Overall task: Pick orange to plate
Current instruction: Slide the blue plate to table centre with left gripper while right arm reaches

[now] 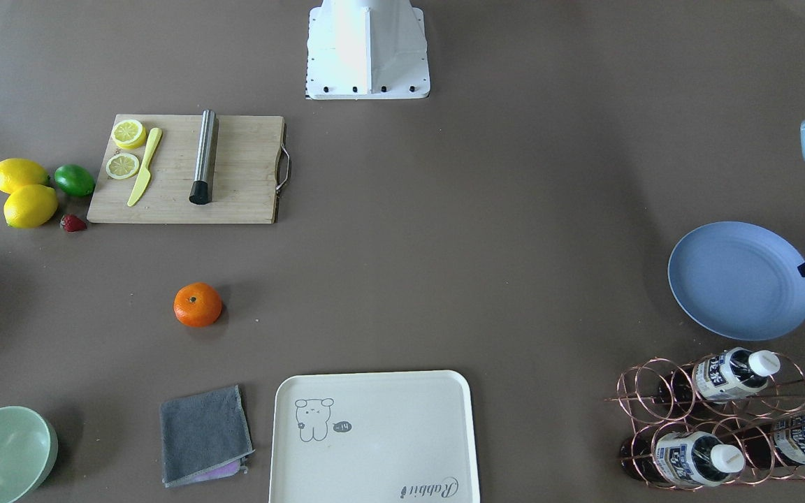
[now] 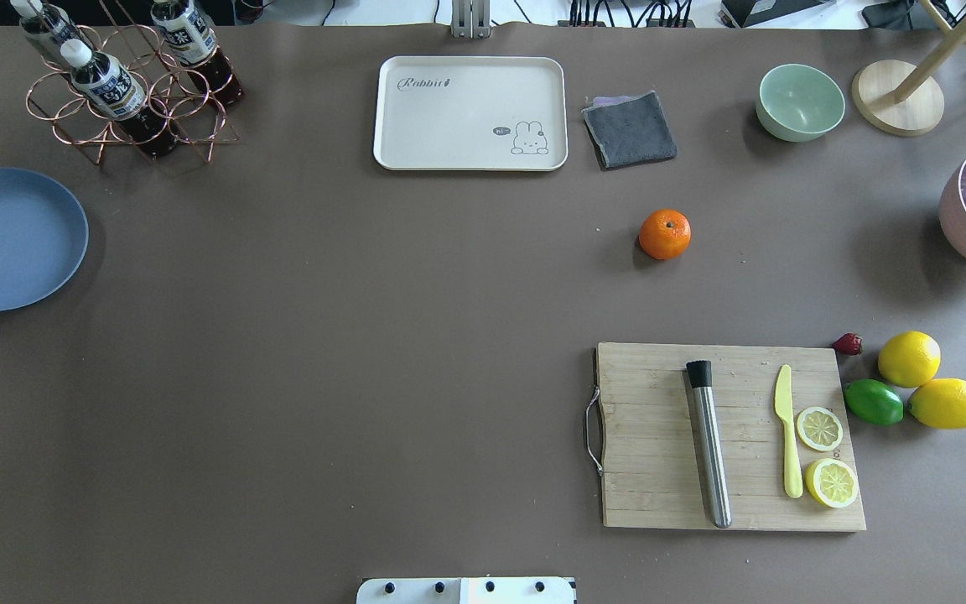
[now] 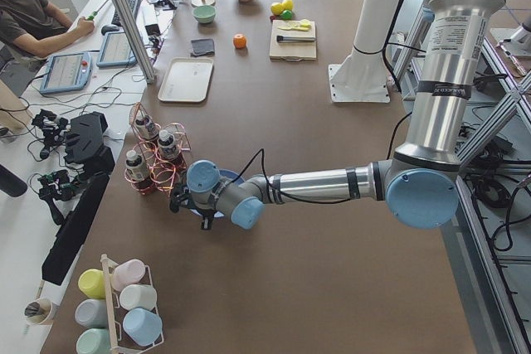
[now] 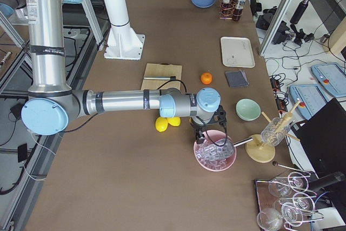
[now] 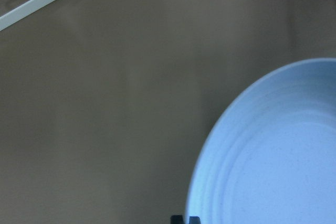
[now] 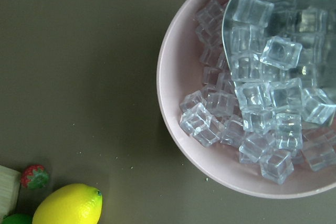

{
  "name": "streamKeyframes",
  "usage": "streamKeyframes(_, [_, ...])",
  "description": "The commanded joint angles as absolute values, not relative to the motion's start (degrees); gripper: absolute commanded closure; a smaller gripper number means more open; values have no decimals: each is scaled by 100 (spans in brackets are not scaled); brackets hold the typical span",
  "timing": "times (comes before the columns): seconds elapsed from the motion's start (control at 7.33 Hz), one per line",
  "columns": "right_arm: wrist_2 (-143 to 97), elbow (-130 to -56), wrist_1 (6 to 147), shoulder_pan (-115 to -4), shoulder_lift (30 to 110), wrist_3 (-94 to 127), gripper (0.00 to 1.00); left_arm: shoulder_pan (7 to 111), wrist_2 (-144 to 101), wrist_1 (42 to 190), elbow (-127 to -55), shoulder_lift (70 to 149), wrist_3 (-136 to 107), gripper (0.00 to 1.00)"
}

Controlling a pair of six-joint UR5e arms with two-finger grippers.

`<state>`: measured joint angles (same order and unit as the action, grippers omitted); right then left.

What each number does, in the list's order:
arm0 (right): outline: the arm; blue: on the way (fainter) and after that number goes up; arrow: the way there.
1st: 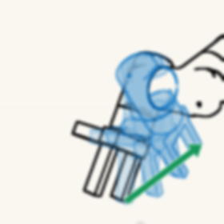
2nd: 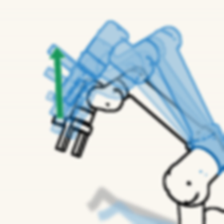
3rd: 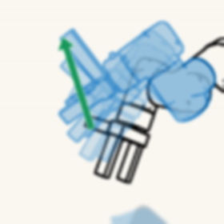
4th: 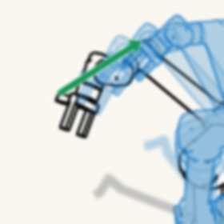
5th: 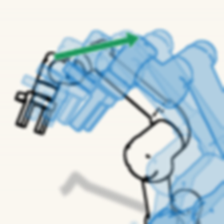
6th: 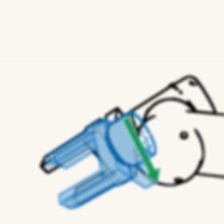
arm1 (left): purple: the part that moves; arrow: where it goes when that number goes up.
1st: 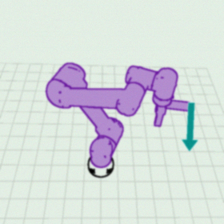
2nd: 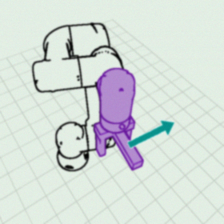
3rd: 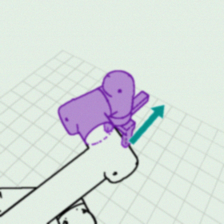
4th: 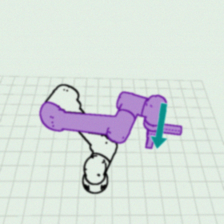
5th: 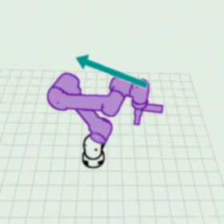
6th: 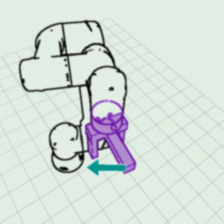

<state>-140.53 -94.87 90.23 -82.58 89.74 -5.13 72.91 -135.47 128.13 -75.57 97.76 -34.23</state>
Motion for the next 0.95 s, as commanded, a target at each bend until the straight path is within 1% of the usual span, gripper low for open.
streamKeyframes(0.0, [-14028,-9850,9018,-7886,8886,-153,0,6290,-13501,12797,-8897,9826,-5552,100])
streamKeyframes(0.14, [-14027,-9887,9018,-7588,8633,547,0,5684,-13361,12788,-9391,10061,-6755,100])
streamKeyframes(0.27, [-13932,-9870,9018,-7272,8439,675,2,5173,-12855,12736,-9543,10455,-7568,100])
streamKeyframes(0.41, [-13818,-9870,9026,-7155,8342,703,2,4533,-12319,12553,-9554,10807,-8046,100])
streamKeyframes(0.55, [-13773,-9861,9018,-6998,8132,1103,2,4170,-11826,12133,-9554,11185,-8103,100])
streamKeyframes(0.82, [-13222,-9870,9018,-6261,7596,2200,0,3327,-11052,11690,-9475,11757,-8444,100])
